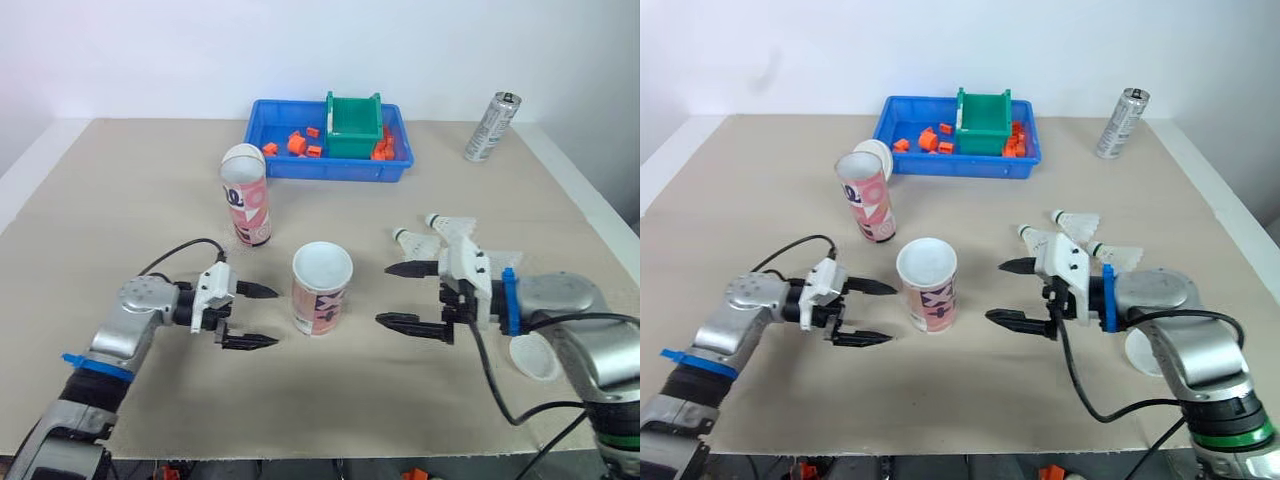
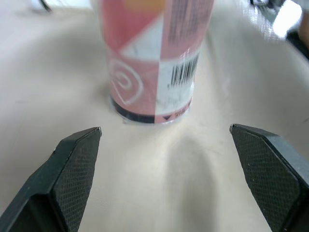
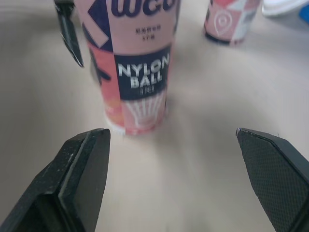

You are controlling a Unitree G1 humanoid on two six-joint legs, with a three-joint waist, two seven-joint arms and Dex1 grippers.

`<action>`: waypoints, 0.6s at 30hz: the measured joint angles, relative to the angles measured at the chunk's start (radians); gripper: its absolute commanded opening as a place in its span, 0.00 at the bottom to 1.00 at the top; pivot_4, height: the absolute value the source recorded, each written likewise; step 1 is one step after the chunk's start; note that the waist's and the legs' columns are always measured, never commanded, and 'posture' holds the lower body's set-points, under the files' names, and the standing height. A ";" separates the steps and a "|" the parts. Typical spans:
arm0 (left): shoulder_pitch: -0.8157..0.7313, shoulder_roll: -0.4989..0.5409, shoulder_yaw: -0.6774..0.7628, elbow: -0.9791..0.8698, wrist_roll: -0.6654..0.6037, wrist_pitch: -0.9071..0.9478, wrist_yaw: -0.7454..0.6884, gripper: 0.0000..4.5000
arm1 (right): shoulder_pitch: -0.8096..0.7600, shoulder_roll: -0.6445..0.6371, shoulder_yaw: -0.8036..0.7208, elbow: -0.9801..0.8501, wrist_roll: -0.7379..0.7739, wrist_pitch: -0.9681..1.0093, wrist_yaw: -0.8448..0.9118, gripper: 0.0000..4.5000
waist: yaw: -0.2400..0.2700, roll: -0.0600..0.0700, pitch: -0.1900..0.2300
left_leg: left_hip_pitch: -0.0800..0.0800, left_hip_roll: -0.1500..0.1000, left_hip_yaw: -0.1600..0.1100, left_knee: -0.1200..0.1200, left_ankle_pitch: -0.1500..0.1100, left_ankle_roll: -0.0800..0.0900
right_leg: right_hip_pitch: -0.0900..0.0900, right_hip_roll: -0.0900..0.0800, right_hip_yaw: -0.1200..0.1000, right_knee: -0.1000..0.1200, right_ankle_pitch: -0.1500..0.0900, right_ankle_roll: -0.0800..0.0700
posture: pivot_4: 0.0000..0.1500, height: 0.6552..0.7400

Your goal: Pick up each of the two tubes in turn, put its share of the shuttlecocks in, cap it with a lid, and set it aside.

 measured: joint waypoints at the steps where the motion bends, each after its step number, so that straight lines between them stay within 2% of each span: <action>1: 0.001 0.011 0.041 -0.047 -0.056 0.052 0.024 0.99 | 0.002 0.011 0.025 0.003 -0.020 -0.014 -0.004 1.00 | 0.001 0.000 0.001 | 0.000 0.000 0.000 0.000 0.000 0.000 | 0.000 0.000 0.000 0.000 0.000 0.000 | 1.00 0.89; 4: 0.014 0.095 0.154 -0.205 -0.217 0.223 0.067 0.99 | 0.014 0.047 0.082 0.040 -0.064 -0.056 -0.018 1.00 | -0.001 -0.002 0.002 | 0.000 0.000 0.000 0.000 0.000 0.000 | 0.000 0.000 0.000 0.000 0.000 0.001 | 1.00 0.89; 8: 0.041 0.122 0.207 -0.308 -0.314 0.323 0.094 0.99 | 0.004 0.081 0.110 0.085 -0.084 -0.085 -0.023 1.00 | -0.001 0.002 0.004 | 0.000 0.000 0.000 0.000 0.000 0.000 | 0.000 0.000 0.000 0.000 0.000 0.000 | 1.00 0.89; 13: 0.150 0.171 0.252 -0.370 -0.342 0.374 0.117 0.99 | -0.073 0.166 0.151 0.165 -0.105 -0.108 -0.038 1.00 | -0.008 0.001 0.005 | 0.002 0.004 0.000 0.000 0.000 -0.001 | 0.000 0.004 0.000 0.001 0.002 -0.003 | 1.00 0.89; 18: 0.185 0.187 0.307 -0.408 -0.369 0.401 0.160 0.99 | -0.102 0.210 0.171 0.218 -0.116 -0.118 -0.039 1.00 | -0.001 0.000 0.005 | 0.002 0.004 0.000 0.001 0.000 -0.001 | 0.000 0.004 0.000 0.001 0.001 -0.003 | 1.00 0.89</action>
